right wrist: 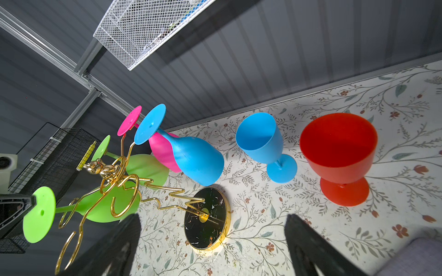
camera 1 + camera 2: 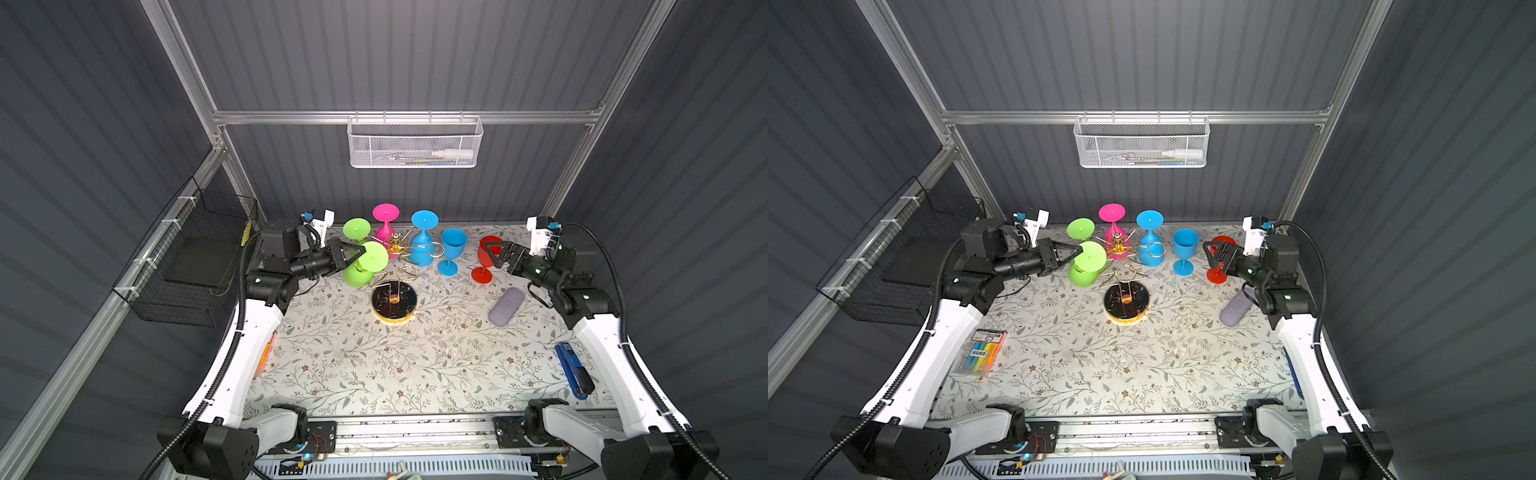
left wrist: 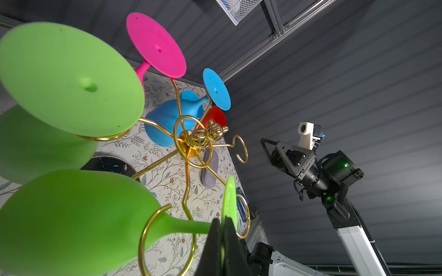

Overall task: Take the wine glass off the wine glass rack
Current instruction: 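Pull the green glass off its rack hook with the left gripper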

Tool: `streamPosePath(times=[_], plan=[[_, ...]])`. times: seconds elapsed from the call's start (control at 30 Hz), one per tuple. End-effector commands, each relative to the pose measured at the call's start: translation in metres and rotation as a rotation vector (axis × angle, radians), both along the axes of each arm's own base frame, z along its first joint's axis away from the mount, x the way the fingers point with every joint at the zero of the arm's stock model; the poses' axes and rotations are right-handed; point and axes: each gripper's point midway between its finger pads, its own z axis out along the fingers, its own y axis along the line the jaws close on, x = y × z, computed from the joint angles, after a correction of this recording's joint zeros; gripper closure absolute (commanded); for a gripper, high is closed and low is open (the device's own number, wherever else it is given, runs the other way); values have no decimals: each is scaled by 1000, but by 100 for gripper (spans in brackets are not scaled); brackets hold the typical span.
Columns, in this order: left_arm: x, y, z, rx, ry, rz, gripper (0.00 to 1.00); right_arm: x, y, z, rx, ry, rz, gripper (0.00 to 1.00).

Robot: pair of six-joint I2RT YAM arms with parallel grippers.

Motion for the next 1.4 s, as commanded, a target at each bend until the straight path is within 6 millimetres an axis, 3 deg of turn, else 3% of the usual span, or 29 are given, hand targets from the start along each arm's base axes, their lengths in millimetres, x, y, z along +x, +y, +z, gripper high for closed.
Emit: streamPosePath(times=[0.0, 0.27, 0.77, 1.1, 1.37], plan=[[5, -3, 5, 25, -24, 4, 100, -6, 3, 1, 9, -6, 17, 4], [15, -9, 1, 63, -26, 22, 100, -8, 3, 2, 8, -11, 16, 4], [34, 2, 8, 65, -75, 140, 100, -14, 1, -1, -2, -9, 12, 4], [31, 14, 10, 109, -96, 201, 100, -17, 1, 1, -3, -14, 12, 4], [14, 37, 23, 149, -139, 266, 100, -20, 0, 6, -11, -28, 11, 4]])
